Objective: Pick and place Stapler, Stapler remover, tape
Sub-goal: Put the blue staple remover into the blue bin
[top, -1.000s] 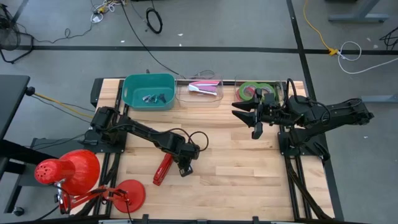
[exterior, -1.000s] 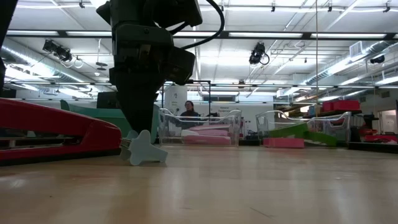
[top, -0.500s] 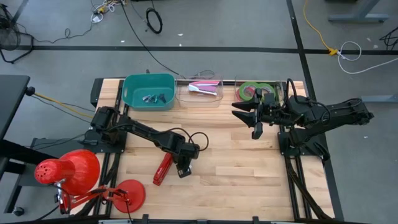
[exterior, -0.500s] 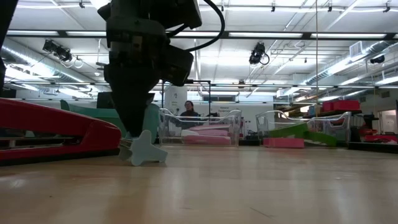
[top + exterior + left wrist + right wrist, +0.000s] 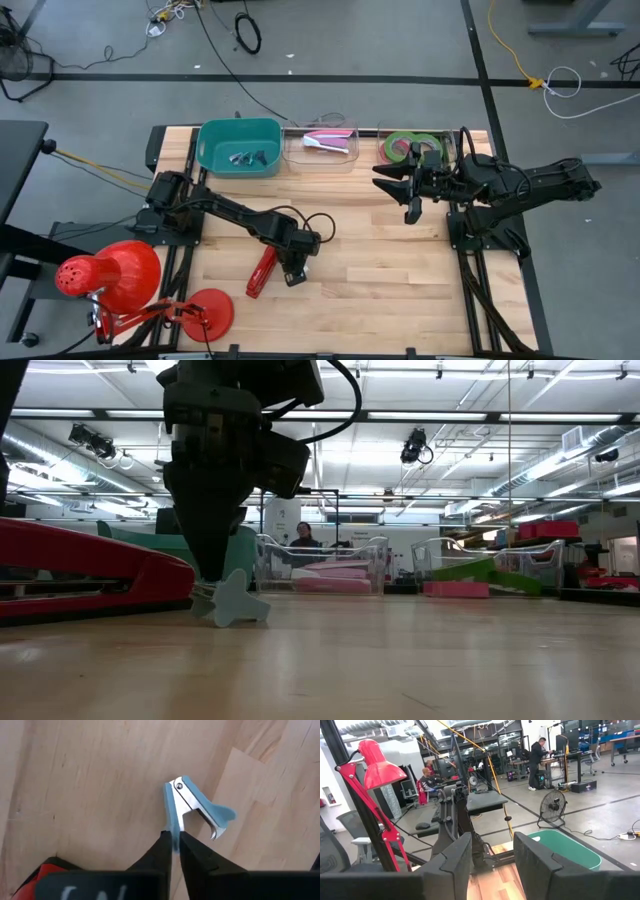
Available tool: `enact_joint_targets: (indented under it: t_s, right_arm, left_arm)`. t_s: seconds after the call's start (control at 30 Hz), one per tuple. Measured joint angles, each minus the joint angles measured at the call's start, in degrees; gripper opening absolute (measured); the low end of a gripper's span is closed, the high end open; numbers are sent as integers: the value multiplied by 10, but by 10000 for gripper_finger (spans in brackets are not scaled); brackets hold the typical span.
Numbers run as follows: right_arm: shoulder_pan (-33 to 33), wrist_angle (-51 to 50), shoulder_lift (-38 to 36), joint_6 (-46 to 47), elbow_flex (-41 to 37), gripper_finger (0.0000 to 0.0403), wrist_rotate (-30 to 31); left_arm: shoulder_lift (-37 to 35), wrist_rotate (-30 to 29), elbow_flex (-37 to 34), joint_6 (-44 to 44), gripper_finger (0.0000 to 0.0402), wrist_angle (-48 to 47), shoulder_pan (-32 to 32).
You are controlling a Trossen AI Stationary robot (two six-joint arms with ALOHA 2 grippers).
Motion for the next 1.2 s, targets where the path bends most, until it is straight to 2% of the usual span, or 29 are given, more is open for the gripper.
enact_joint_targets:
  t_s: [0.13, 0.73, 1.2]
  right_arm:
    - [0, 0, 0, 0, 0, 146, 0]
    - [0, 0, 0, 0, 0, 146, 0]
    - [0, 2, 0, 0, 0, 146, 2]
  left_arm:
    - [0, 1, 0, 0, 7, 1, 0]
    - [-5, 12, 0, 6, 3, 15, 0]
    - [-93, -46, 0, 35, 1, -13, 26]
